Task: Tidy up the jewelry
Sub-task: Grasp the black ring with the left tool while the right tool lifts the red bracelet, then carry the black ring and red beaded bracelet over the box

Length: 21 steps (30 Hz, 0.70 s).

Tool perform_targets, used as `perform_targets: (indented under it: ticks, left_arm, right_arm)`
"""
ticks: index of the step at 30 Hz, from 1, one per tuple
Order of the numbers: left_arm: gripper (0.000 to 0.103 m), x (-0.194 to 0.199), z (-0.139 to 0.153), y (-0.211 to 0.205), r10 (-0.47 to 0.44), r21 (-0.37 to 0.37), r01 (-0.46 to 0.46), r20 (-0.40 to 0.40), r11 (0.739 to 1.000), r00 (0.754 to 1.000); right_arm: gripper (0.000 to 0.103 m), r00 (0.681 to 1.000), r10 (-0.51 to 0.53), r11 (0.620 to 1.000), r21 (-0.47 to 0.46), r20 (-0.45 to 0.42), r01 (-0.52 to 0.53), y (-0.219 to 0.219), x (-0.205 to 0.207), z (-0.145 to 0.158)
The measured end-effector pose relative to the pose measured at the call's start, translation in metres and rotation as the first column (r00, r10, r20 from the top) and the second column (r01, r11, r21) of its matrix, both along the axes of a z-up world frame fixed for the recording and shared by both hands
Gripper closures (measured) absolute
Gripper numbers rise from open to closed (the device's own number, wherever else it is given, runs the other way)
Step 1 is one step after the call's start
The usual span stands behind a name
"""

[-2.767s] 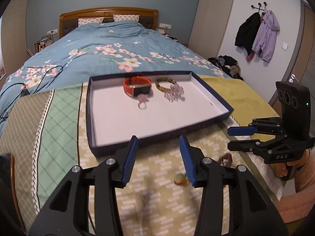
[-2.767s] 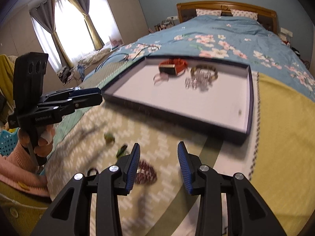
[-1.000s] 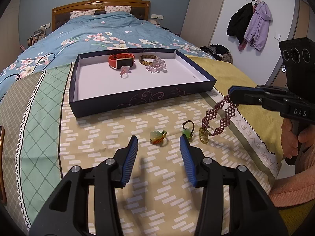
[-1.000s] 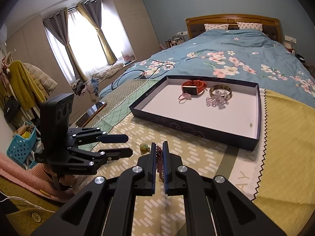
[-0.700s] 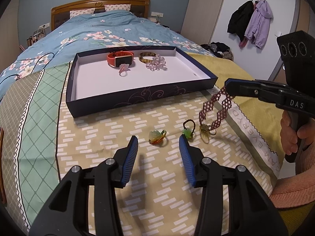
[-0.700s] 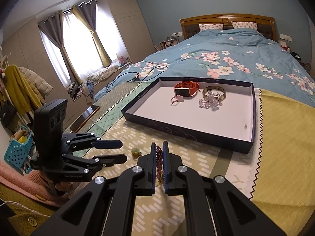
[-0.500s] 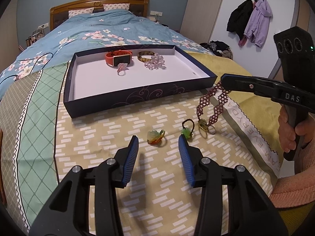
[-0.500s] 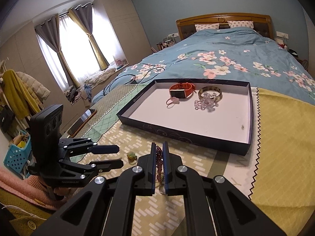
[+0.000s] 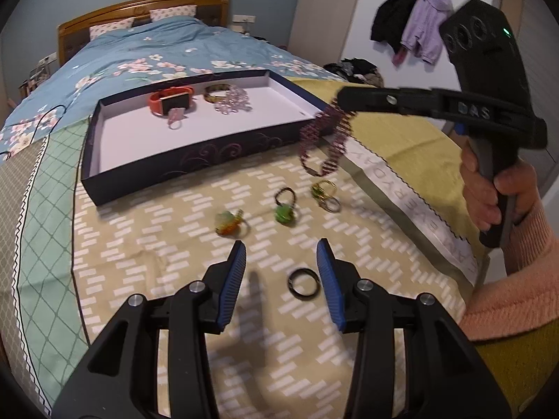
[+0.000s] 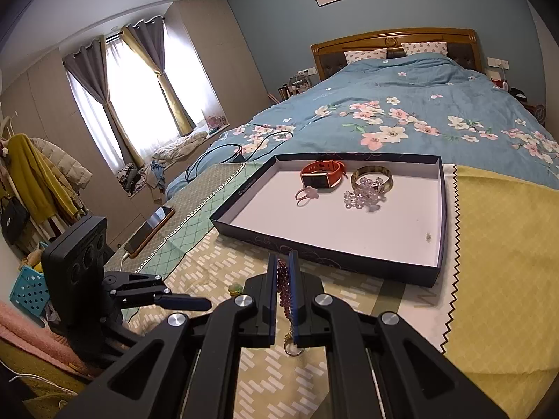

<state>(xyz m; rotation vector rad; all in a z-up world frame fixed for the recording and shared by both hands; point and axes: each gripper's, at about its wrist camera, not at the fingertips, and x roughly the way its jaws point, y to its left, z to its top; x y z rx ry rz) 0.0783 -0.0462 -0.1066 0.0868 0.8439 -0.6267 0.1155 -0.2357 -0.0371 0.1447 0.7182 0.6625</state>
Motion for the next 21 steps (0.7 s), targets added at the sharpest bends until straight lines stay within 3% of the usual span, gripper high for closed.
perform_targets:
  ticks: [8, 11, 15, 21]
  left_arm:
    - [0.063, -0.008, -0.011, -0.011, -0.022, 0.060, 0.023, -0.020, 0.998, 1.000]
    - [0.074, -0.009, -0.015, -0.013, -0.005, 0.093, 0.006, -0.009, 0.996, 1.000]
    - [0.081, -0.011, -0.014, -0.012, 0.002, 0.098, -0.001, -0.007, 0.995, 1.000]
    - [0.081, -0.010, -0.011, -0.009, 0.011, 0.083, -0.011, -0.003, 0.996, 1.000]
  right_arm:
    - [0.098, 1.000, 0.006, 1.000, -0.002, -0.001, -0.006, 0.003, -0.001, -0.001]
    - [0.098, 1.000, 0.007, 1.000, -0.001, 0.000, -0.007, 0.004, -0.002, -0.002]
    - [0.098, 1.000, 0.007, 1.000, 0.000, 0.000, -0.007, 0.004, -0.002, -0.002]
    - [0.098, 1.000, 0.014, 1.000, 0.004, 0.007, -0.014, 0.007, 0.001, 0.000]
